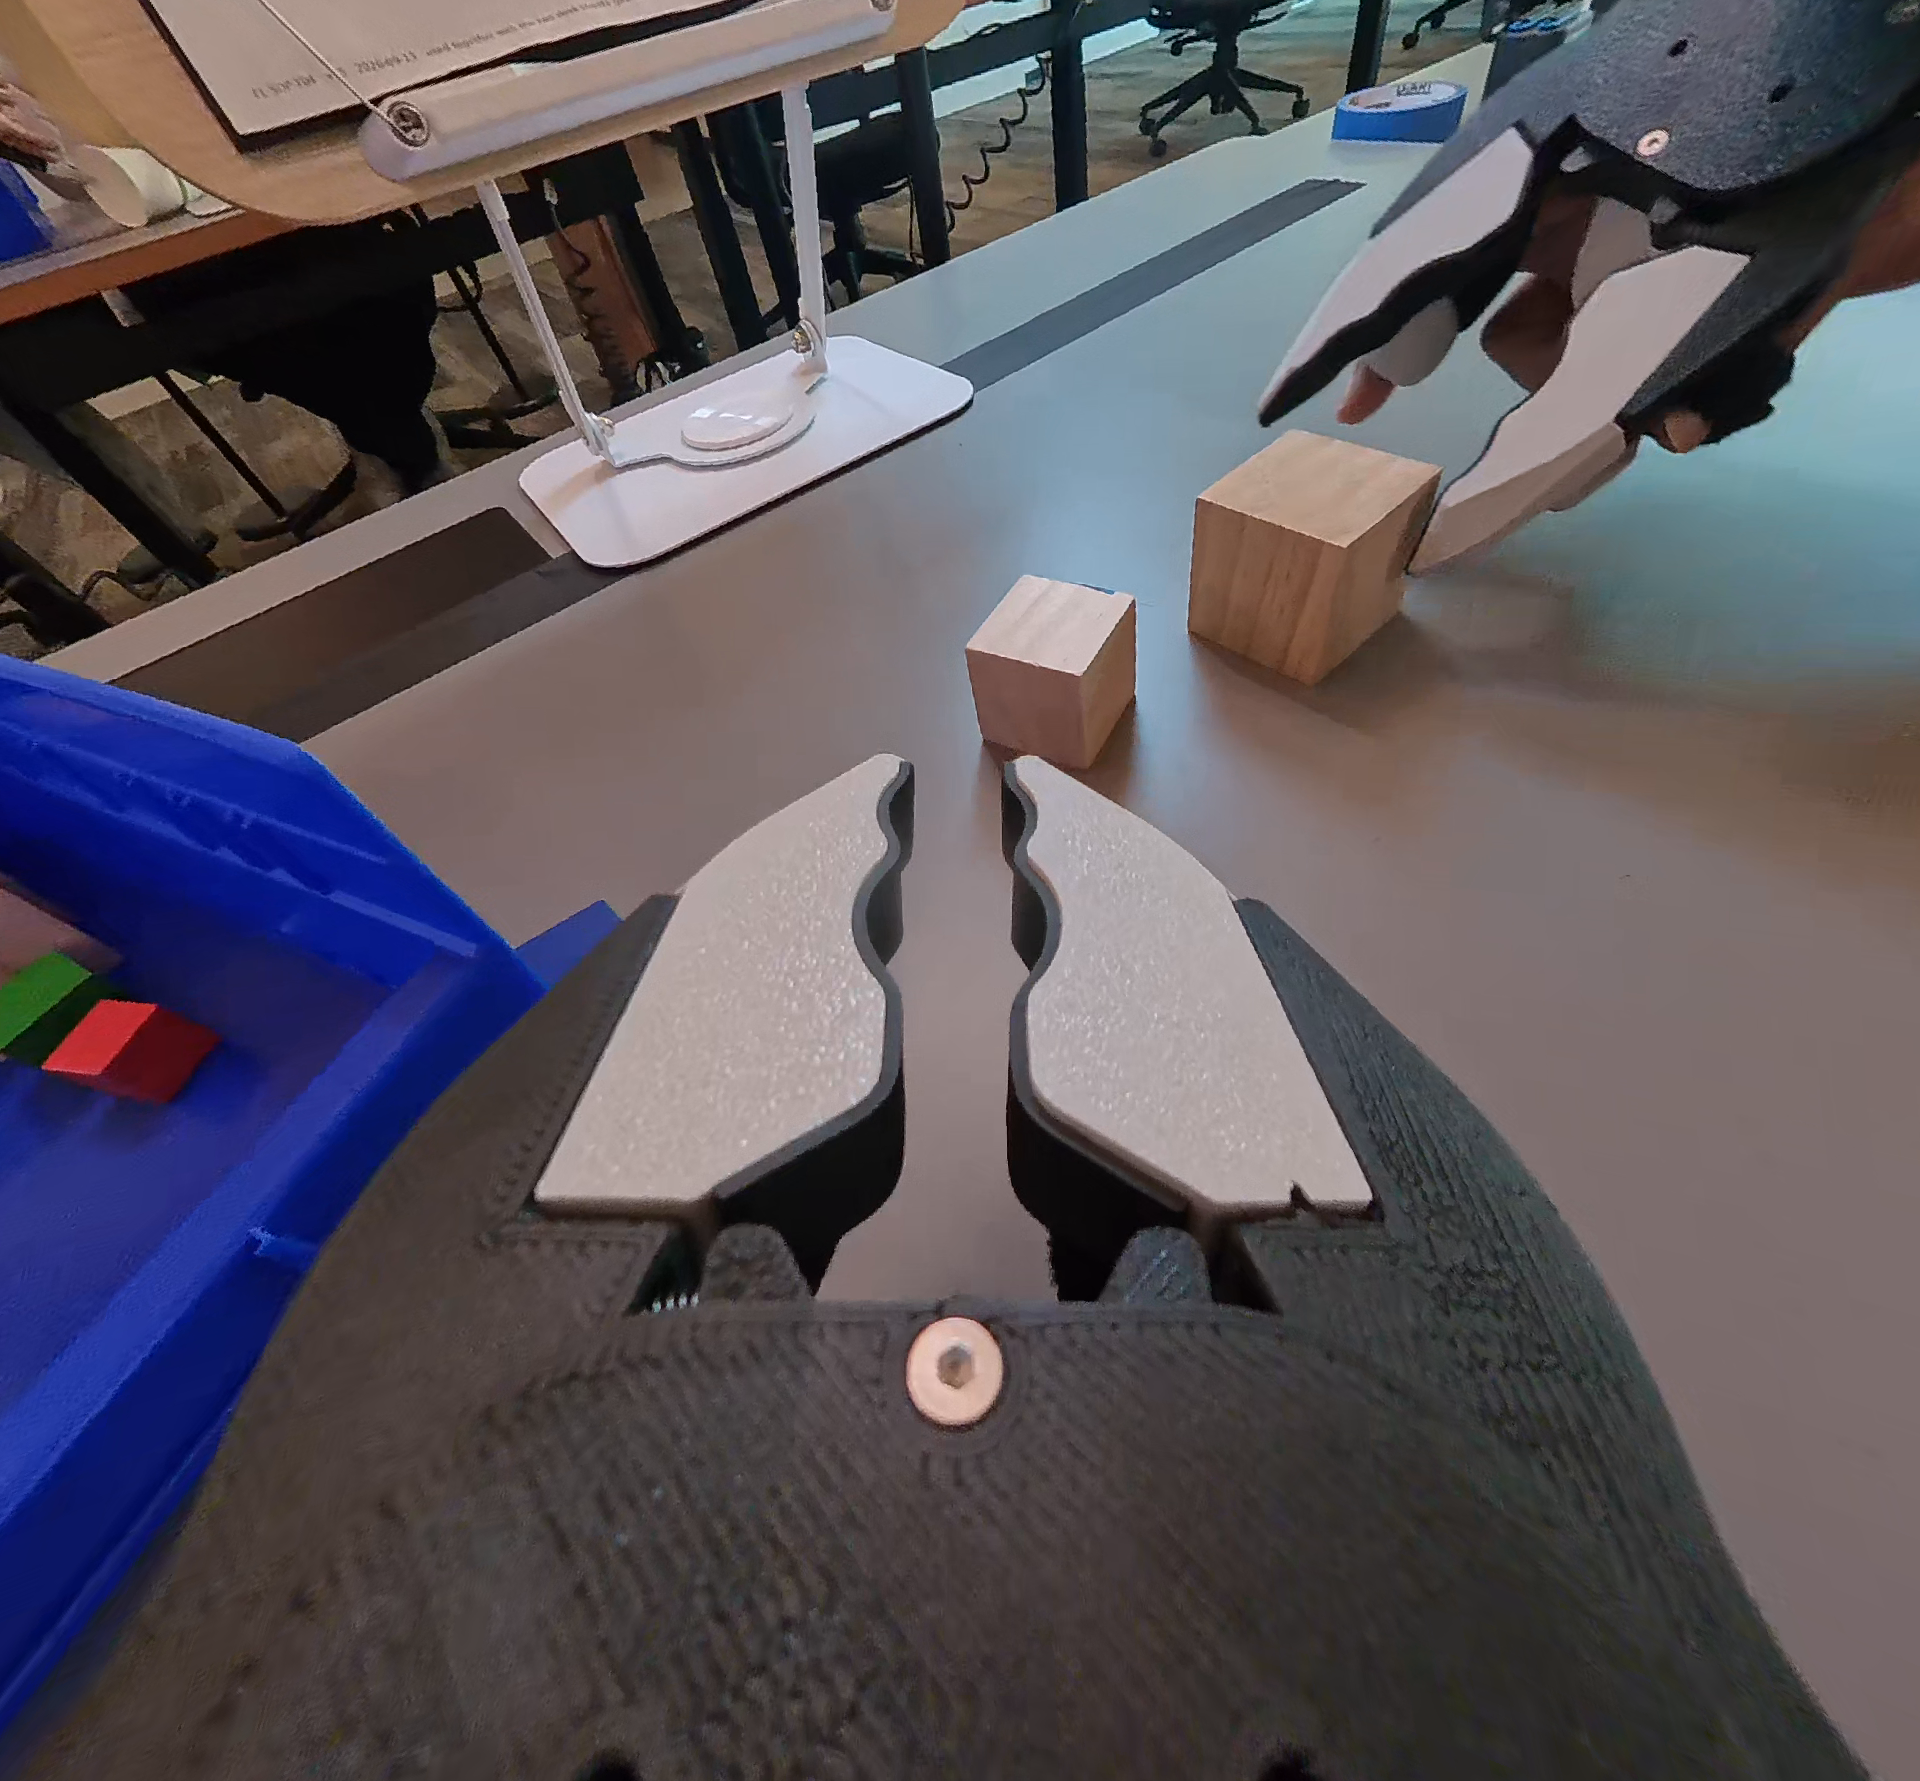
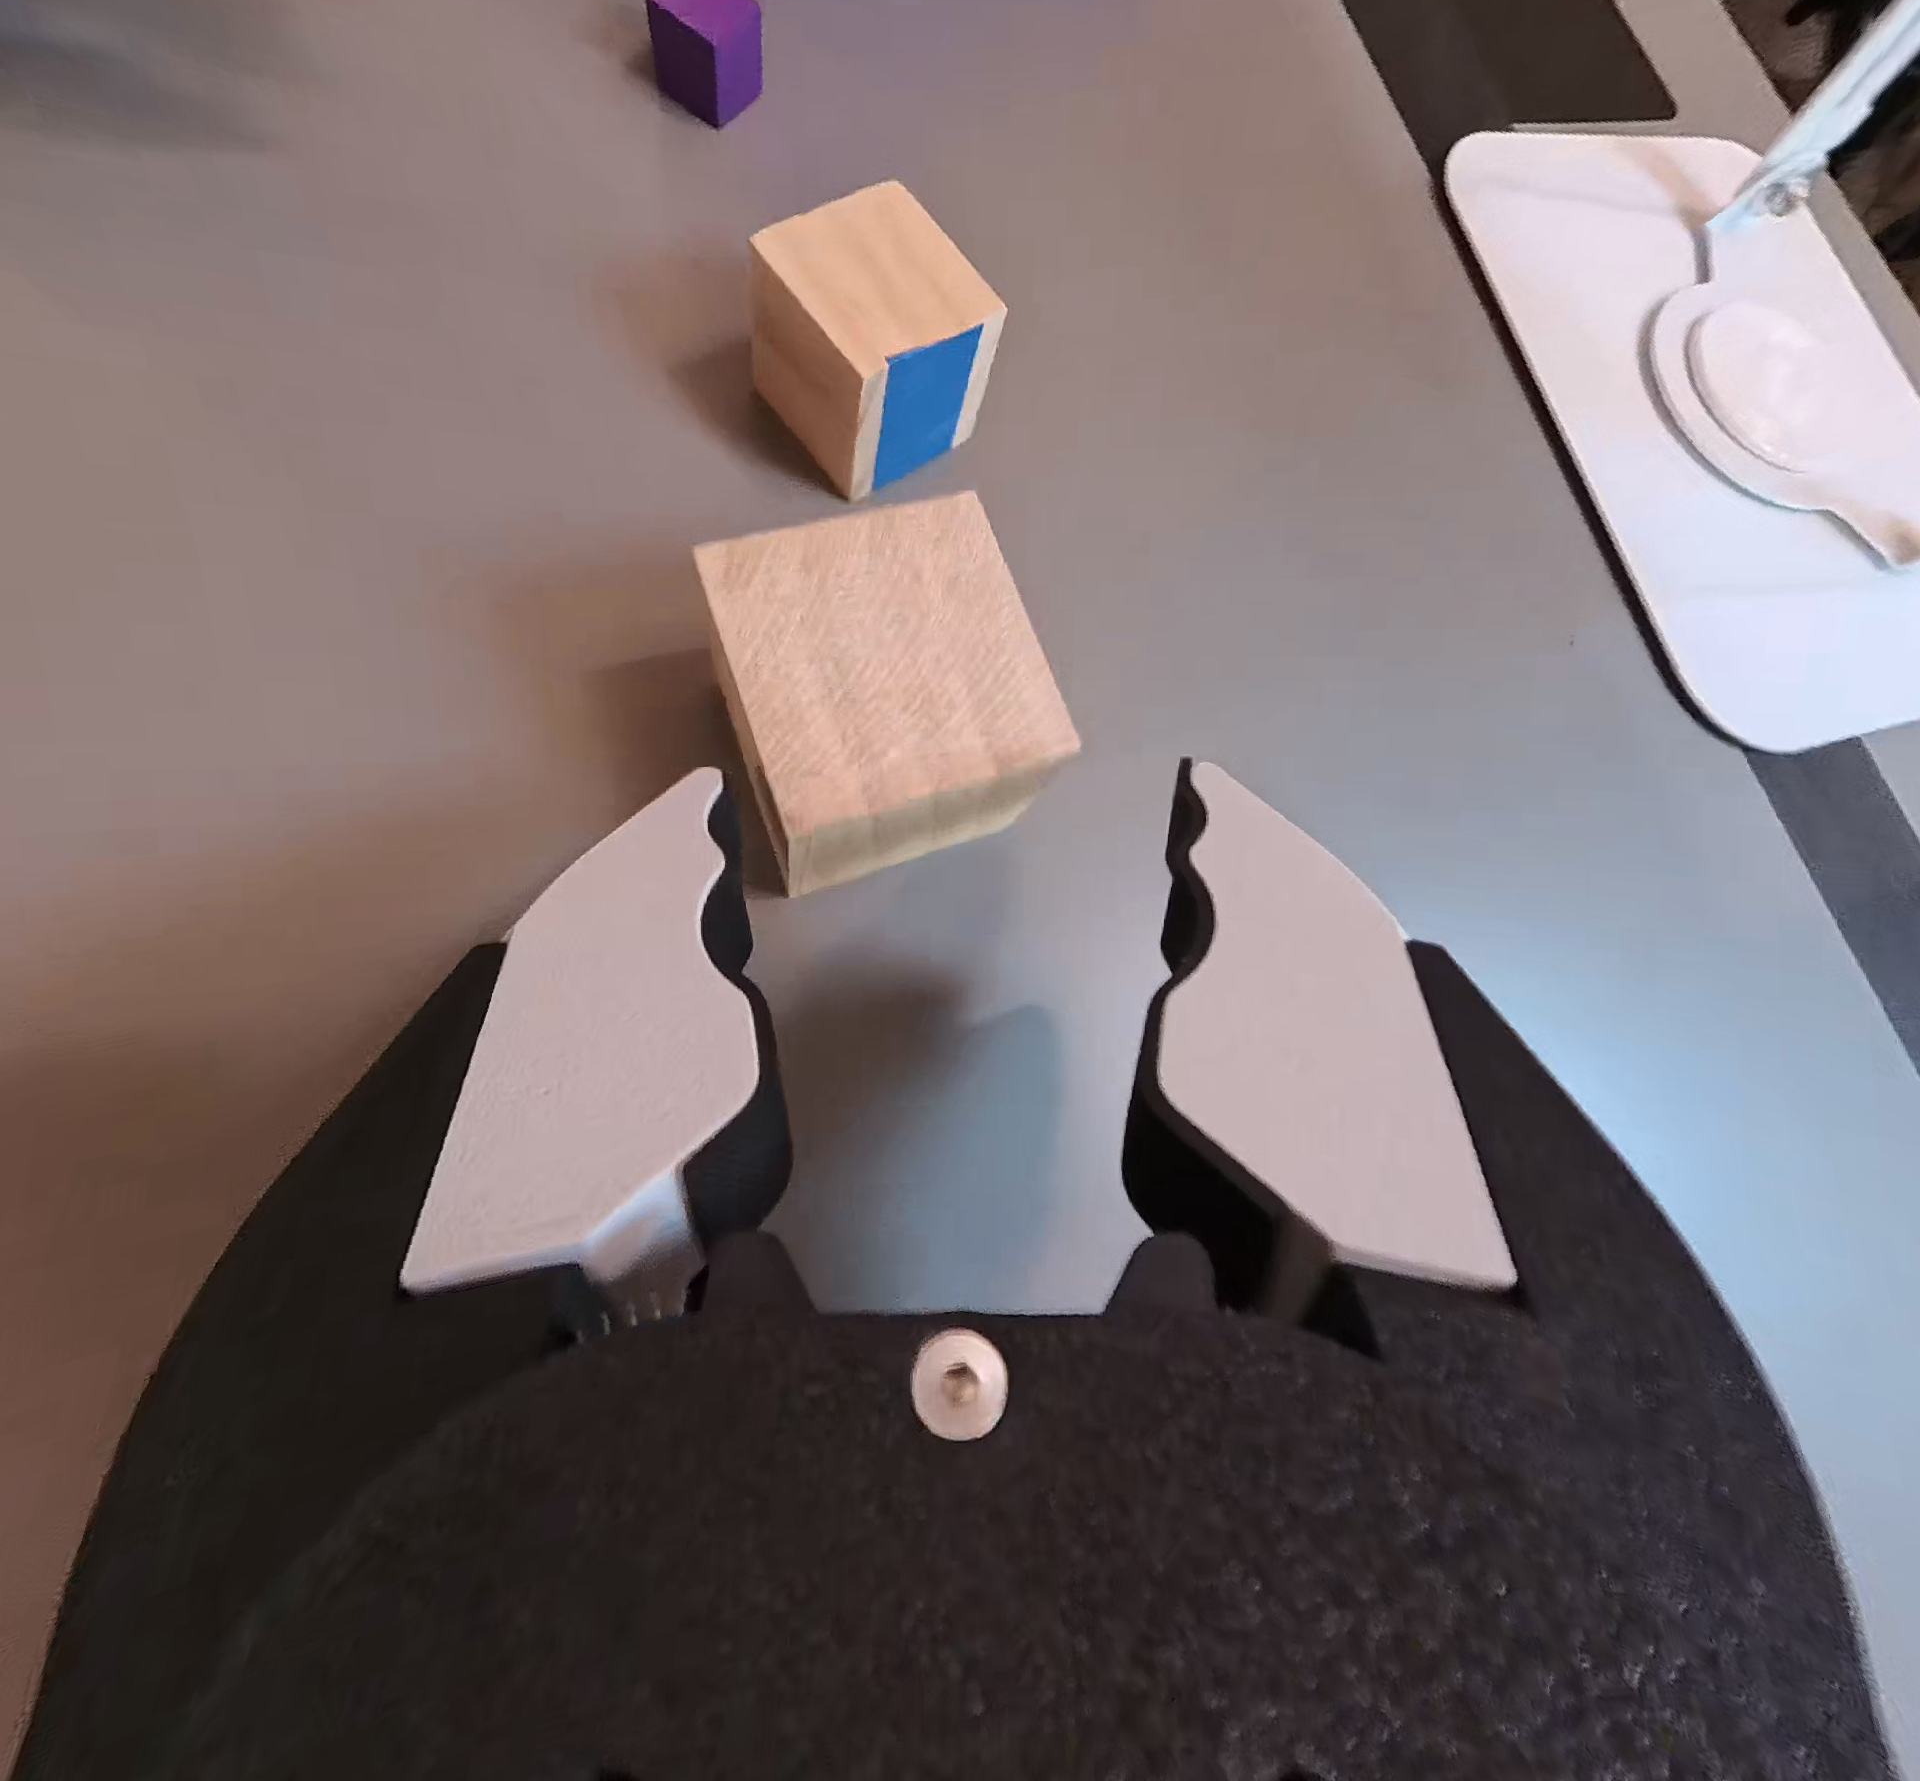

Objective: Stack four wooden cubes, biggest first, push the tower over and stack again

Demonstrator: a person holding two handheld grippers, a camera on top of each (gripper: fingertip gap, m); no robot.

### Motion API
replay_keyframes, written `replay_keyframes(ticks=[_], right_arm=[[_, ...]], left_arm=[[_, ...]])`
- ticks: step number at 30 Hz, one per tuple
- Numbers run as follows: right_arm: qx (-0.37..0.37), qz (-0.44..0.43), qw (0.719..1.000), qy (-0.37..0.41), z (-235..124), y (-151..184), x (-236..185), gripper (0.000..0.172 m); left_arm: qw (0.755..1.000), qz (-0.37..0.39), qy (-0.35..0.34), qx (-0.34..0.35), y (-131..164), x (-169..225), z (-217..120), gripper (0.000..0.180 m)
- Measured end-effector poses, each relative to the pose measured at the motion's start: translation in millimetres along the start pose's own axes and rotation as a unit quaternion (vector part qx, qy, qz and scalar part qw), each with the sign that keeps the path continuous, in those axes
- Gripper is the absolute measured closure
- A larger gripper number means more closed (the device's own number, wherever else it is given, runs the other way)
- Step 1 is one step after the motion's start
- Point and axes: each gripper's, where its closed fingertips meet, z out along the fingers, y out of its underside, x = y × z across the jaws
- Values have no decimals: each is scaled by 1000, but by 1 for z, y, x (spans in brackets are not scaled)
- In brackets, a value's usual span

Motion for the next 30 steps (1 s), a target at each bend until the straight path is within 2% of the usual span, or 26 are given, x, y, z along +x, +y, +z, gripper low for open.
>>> replay_keyframes(ticks=[4,6,8,11,14,18,22,30], right_arm=[[-1,0,999,-43,13,-13,-5,92],[-12,-9,998,-56,21,-12,-12,105],[-4,-28,998,-59,23,-14,-18,106],[-13,-45,997,-59,11,-11,-23,107],[0,-30,997,-69,-16,-6,-24,107],[0,-12,999,-50,-47,20,-14,107],[-28,-8,998,-48,-47,51,-14,108],[-19,-2,999,-39,-49,47,-12,103]], left_arm=[[1000,-2,1,-2,1,0,0,165],[1000,0,1,-4,2,0,0,165],[1000,4,-1,-5,2,-1,0,166],[1000,5,-1,-1,0,-1,-2,167],[1000,2,-1,3,-2,-1,-3,167],[1000,3,2,0,-1,0,-2,168],[1000,7,4,-8,3,3,1,168],[1000,0,4,-4,2,1,-1,168]])
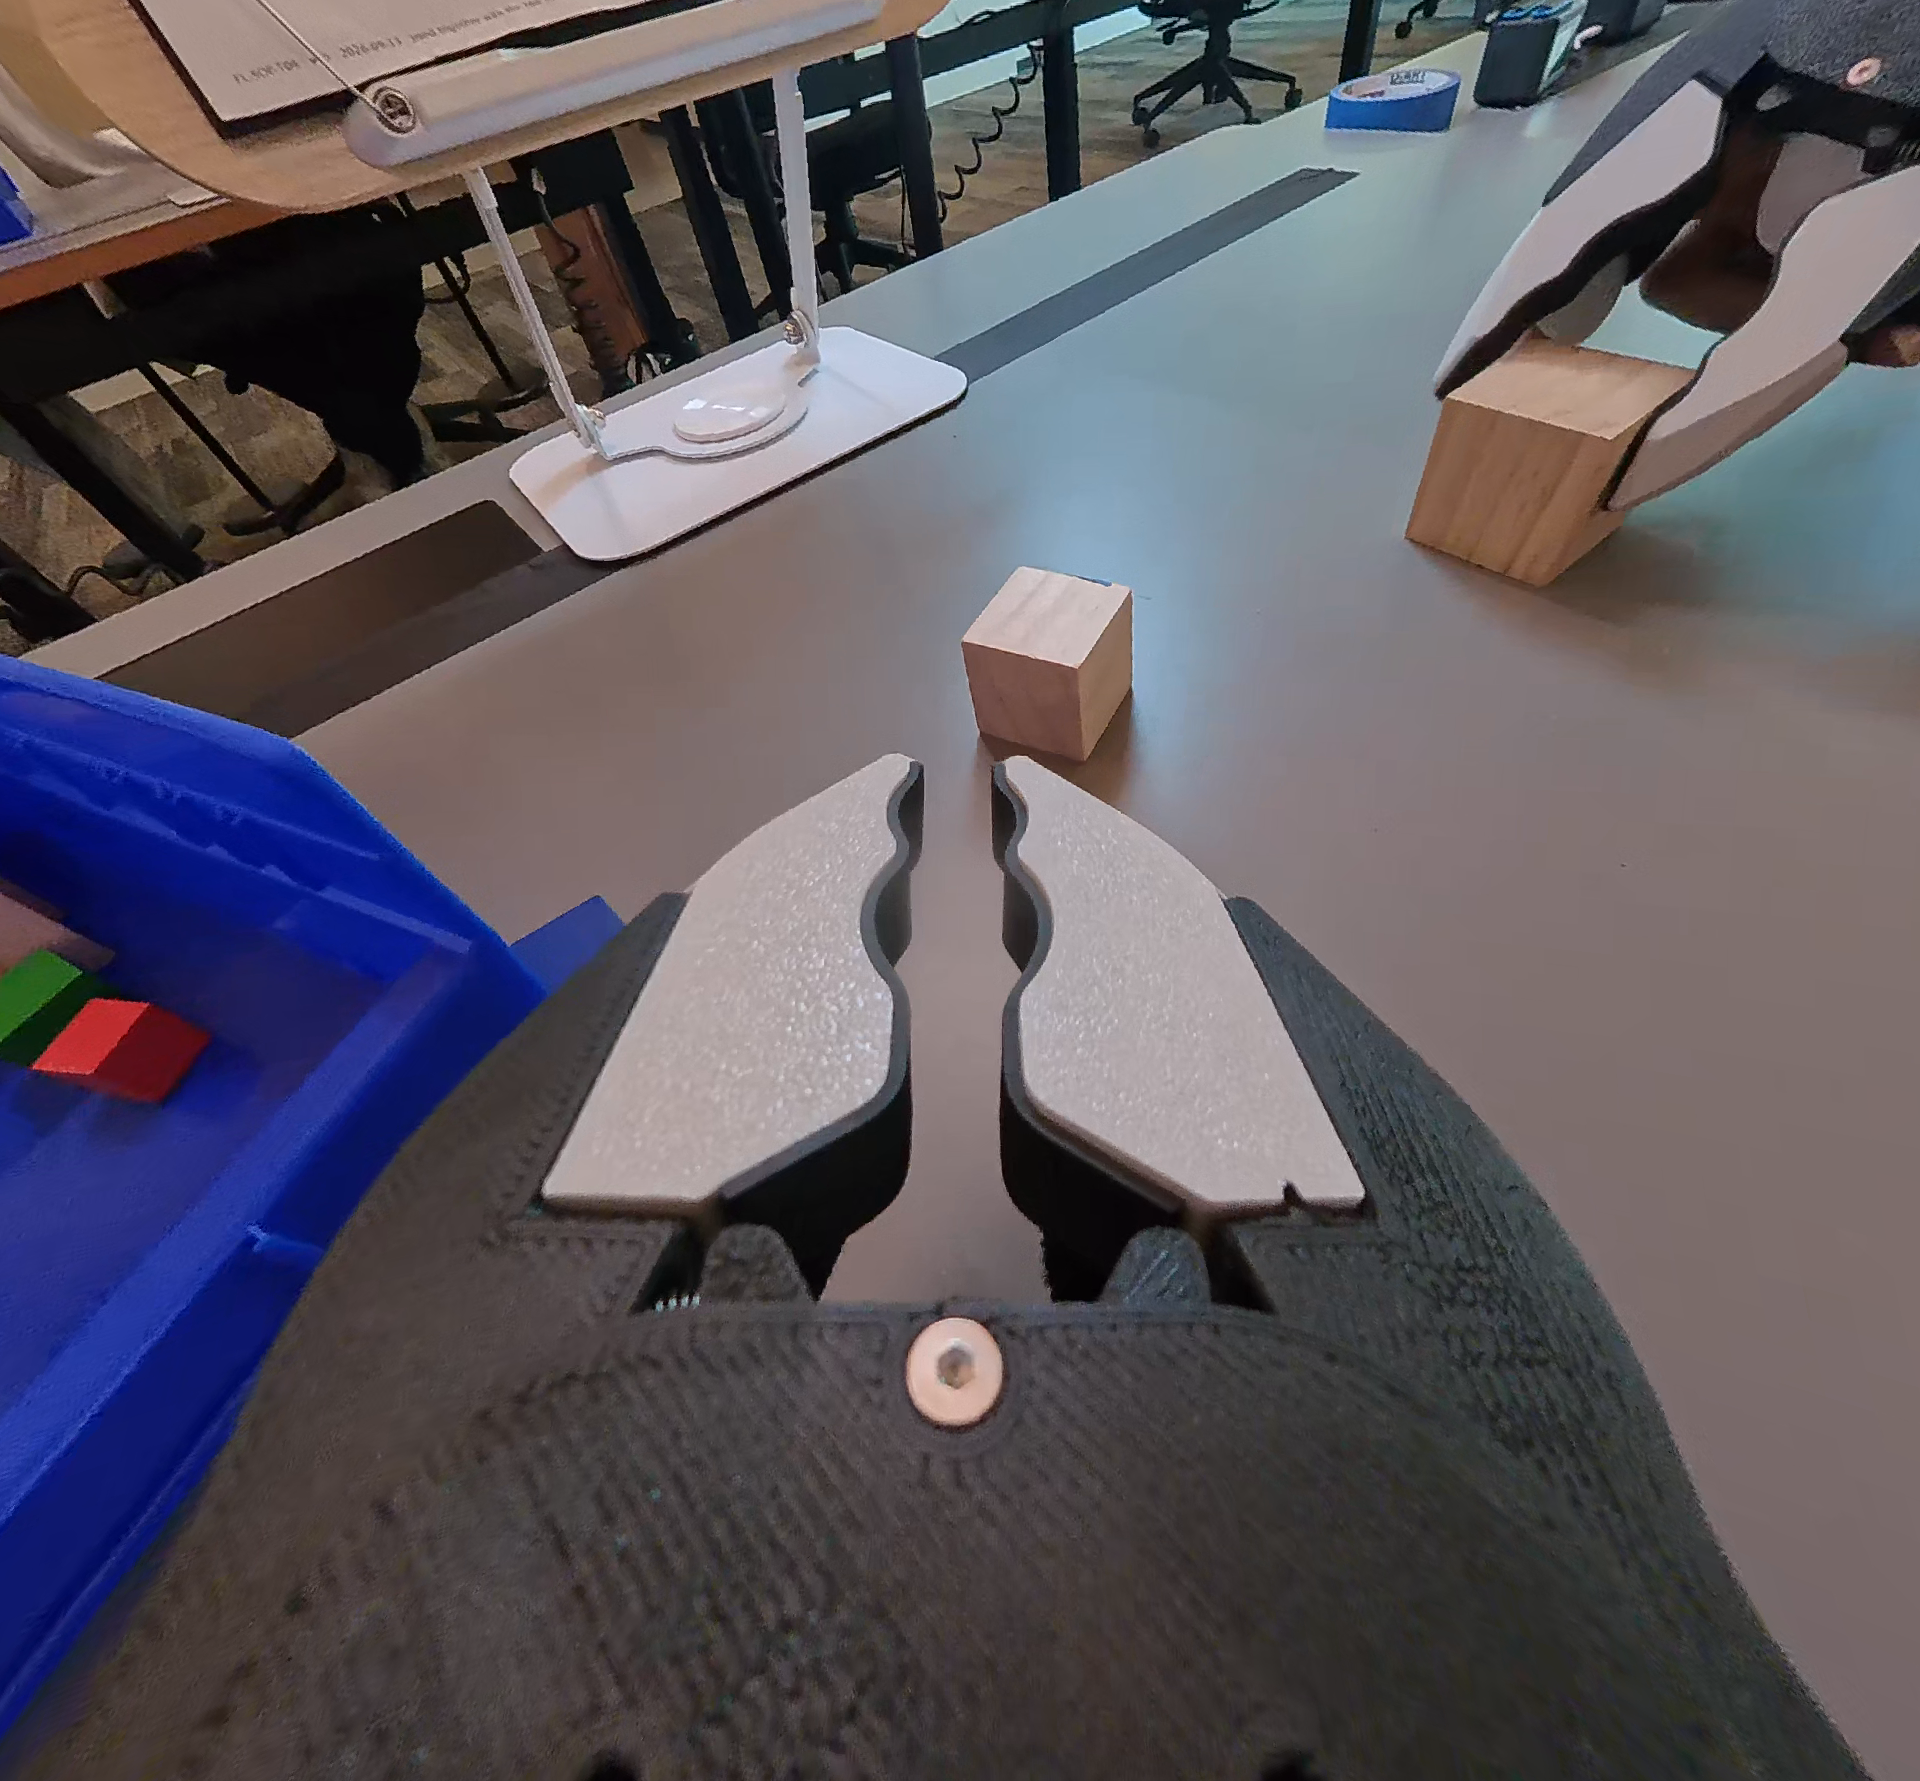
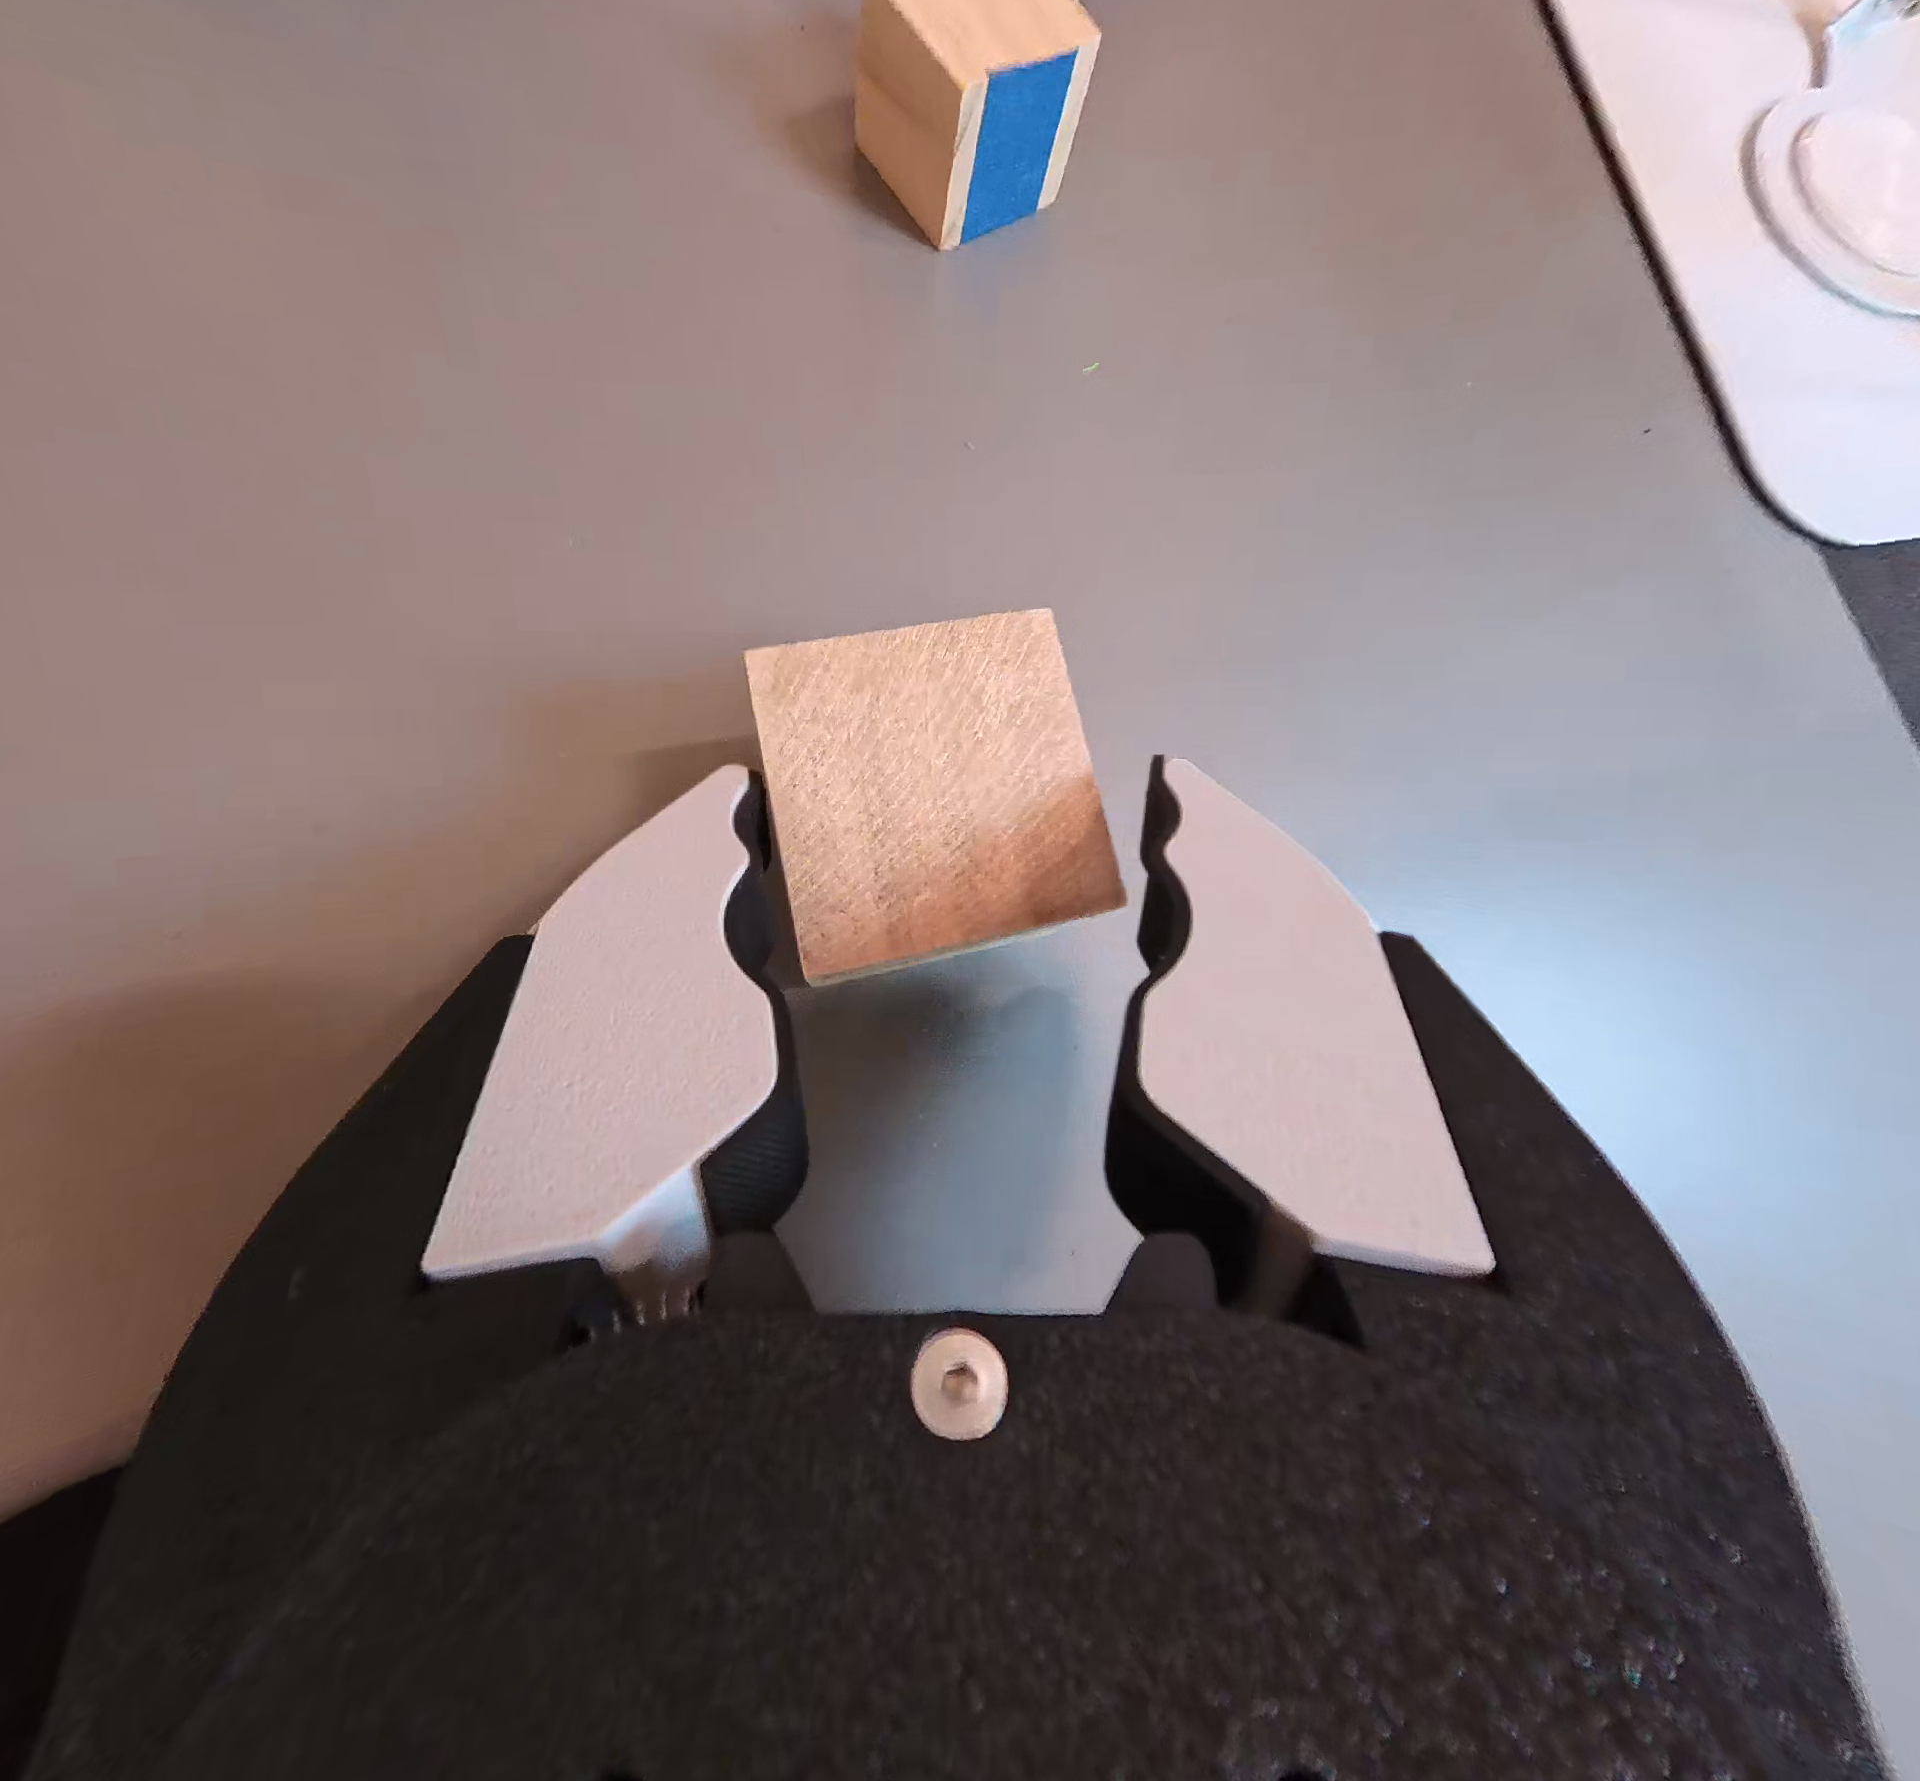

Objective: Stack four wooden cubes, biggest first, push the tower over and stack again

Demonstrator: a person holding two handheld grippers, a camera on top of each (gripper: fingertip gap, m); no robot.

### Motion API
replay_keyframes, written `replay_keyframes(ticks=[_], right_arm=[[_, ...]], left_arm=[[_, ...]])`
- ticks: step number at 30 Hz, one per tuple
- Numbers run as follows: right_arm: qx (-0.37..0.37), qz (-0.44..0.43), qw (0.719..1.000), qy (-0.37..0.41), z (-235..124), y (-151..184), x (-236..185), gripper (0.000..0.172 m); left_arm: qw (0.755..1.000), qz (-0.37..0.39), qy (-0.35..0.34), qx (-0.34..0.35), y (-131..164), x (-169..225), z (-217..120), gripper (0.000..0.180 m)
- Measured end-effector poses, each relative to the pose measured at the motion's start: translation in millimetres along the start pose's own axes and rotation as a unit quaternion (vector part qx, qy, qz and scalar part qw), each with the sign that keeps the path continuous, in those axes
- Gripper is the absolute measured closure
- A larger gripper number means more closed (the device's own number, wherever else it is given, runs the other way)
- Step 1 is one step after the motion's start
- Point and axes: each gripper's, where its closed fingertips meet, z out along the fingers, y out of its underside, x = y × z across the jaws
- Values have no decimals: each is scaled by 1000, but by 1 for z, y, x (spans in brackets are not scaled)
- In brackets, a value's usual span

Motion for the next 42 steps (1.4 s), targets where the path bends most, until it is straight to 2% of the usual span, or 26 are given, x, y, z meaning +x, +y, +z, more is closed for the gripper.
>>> replay_keyframes(ticks=[6,11,16,21,23,26,30,32,35,39,42], right_arm=[[9,-2,1000,15,-15,-5,2,103],[3,-4,1000,9,-9,-1,1,113],[32,-16,999,7,1,-10,10,113],[29,-26,999,-8,10,-16,16,113],[32,-20,999,-4,9,-18,17,108],[68,7,998,5,-9,-31,17,102],[146,38,988,45,-51,-48,14,108],[179,48,981,61,-67,-51,11,112],[216,73,971,65,-81,-43,7,116],[214,114,968,69,-87,-18,14,117],[215,126,966,67,-87,-13,16,117]], left_arm=[[1000,3,5,-4,2,3,1,168],[1000,5,8,-11,5,5,3,168],[1000,1,13,-13,6,6,5,168],[999,1,22,-34,16,10,12,167],[999,-1,28,-36,16,13,14,166],[998,1,48,-51,16,19,24,157],[991,17,82,-103,14,27,49,133],[987,38,94,-125,15,29,64,130],[978,43,116,-166,20,31,86,126],[974,56,120,-186,20,30,107,125],[970,73,117,-198,21,28,118,125]])
